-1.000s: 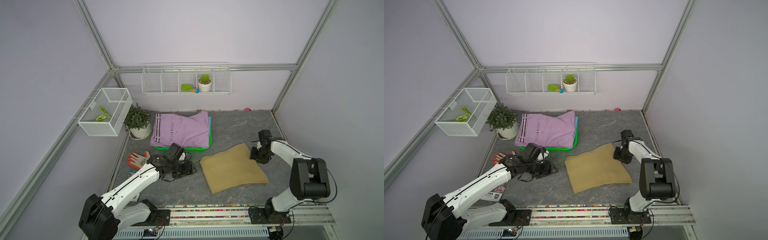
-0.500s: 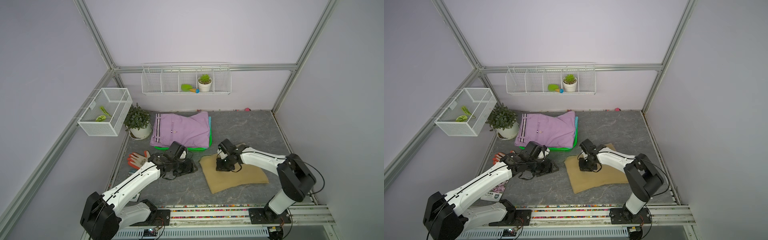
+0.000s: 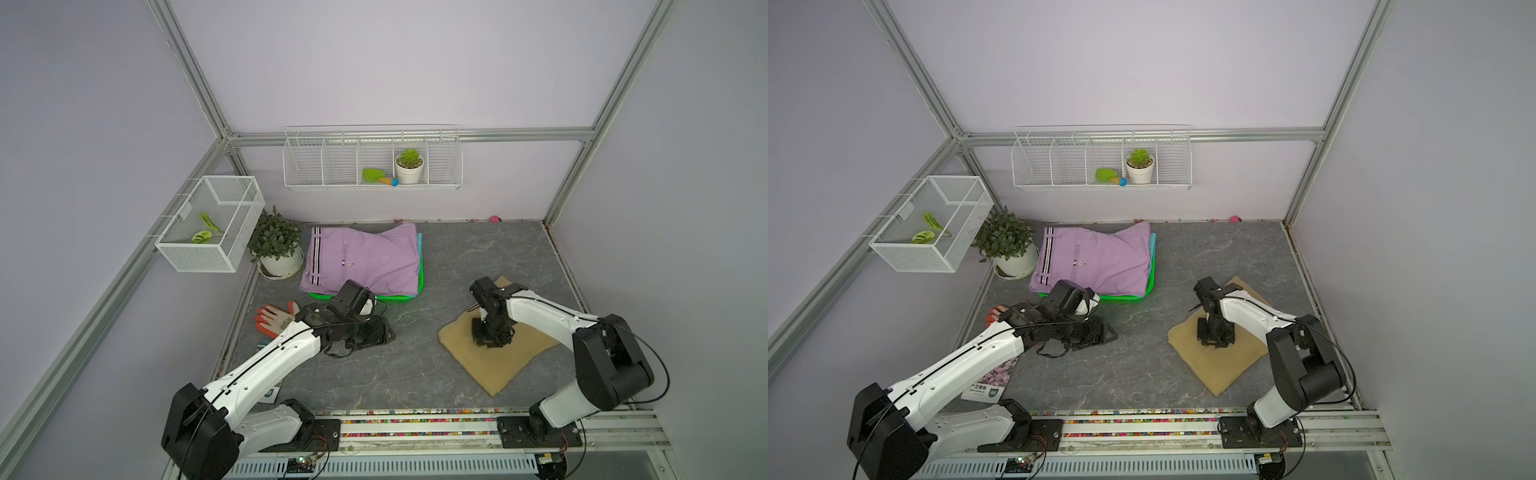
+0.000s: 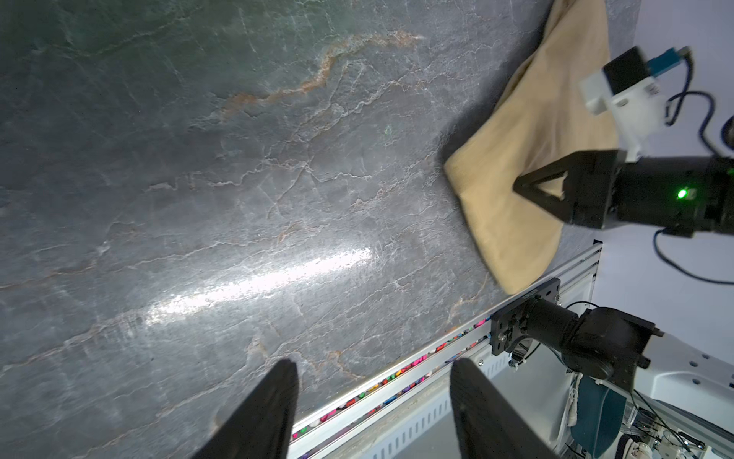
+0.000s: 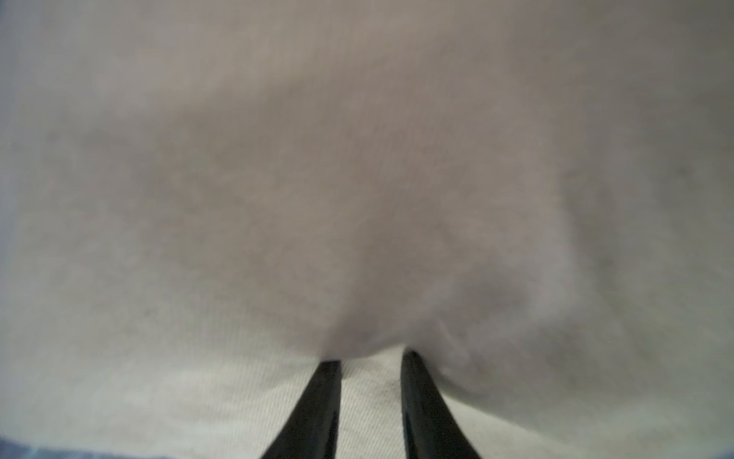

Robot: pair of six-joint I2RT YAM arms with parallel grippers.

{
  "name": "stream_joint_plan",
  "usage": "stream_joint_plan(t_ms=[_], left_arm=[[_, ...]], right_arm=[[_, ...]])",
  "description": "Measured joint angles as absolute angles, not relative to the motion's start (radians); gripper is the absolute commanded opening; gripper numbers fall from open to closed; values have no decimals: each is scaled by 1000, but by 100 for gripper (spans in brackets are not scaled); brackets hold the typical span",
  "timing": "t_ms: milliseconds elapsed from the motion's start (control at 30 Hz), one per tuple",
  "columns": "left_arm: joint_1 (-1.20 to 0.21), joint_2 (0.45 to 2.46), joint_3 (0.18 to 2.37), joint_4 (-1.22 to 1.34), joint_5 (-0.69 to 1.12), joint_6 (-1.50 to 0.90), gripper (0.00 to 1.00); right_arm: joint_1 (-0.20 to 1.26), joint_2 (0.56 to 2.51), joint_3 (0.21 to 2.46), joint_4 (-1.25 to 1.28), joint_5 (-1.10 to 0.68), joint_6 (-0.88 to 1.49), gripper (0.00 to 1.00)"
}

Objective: Put the folded long pants in the basket
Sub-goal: Adjust the long pant at the center of the board.

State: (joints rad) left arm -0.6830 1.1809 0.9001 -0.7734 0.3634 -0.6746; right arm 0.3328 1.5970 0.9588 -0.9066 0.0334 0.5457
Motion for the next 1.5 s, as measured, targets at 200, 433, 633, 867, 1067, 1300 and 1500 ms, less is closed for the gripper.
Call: stream_joint_plan(t_ms=[200, 433, 633, 867, 1067, 1300, 1500], left_arm=[[-683, 1177, 900, -789, 364, -675, 66], [-683, 1159, 900, -797, 364, -675, 66], [-683, 1158, 899, -797, 364, -675, 66], [-683, 1167, 900, -796, 363, -675, 66], [-683, 1186, 900, -793, 364, -675, 66], [-683, 1196, 900, -781, 364, -675, 66], [-683, 1203, 900, -768, 367, -675, 66]], right_arm=[[70, 1749, 1168, -926, 114, 484, 38], [-54, 1977, 1499, -933, 108, 473, 35], [-46, 2184, 1714, -1018, 100, 463, 30], [147, 2336, 1974, -1084, 84, 373, 34], [362, 2287, 1911, -1056, -30, 297, 39], [279, 1854, 1436, -993, -86, 348, 38], [343, 1741, 1156, -937, -116, 379, 34]])
